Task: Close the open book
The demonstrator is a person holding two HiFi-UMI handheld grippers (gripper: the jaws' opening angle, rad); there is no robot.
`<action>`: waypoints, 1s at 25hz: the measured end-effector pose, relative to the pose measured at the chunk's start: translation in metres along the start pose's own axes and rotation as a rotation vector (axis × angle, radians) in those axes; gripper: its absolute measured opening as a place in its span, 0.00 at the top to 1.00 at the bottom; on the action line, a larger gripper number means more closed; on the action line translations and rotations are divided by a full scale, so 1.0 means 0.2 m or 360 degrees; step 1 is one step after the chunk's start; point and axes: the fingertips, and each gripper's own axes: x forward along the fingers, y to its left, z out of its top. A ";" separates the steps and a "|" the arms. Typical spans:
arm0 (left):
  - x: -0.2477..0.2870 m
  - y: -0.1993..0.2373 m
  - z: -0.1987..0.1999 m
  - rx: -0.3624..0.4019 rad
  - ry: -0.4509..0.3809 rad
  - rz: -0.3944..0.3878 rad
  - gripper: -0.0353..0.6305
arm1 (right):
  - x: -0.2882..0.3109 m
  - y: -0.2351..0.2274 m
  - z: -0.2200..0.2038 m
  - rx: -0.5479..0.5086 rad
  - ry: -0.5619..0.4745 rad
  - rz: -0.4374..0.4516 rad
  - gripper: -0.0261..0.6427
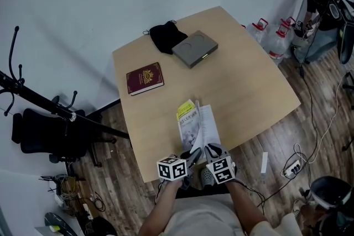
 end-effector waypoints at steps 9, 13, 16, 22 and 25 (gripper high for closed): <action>0.07 0.04 -0.05 -0.0043 0.0044 0.0009 0.89 | 0.01 -0.02 -0.06 0.0020 0.0057 -0.0008 0.89; 0.09 0.08 -0.07 -0.0054 0.0066 0.0026 0.89 | 0.01 -0.03 -0.07 0.0043 0.0072 -0.0013 0.89; 0.11 0.08 -0.08 -0.0063 0.0079 0.0041 0.89 | 0.01 -0.04 -0.09 0.0054 0.0087 -0.0017 0.89; 0.16 0.07 -0.10 -0.0077 0.0104 0.0058 0.89 | 0.00 -0.07 -0.13 0.0082 0.0102 -0.0031 0.89; 0.19 0.06 -0.11 -0.0085 0.0105 0.0058 0.89 | -0.01 -0.07 -0.13 0.0104 0.0123 -0.0027 0.89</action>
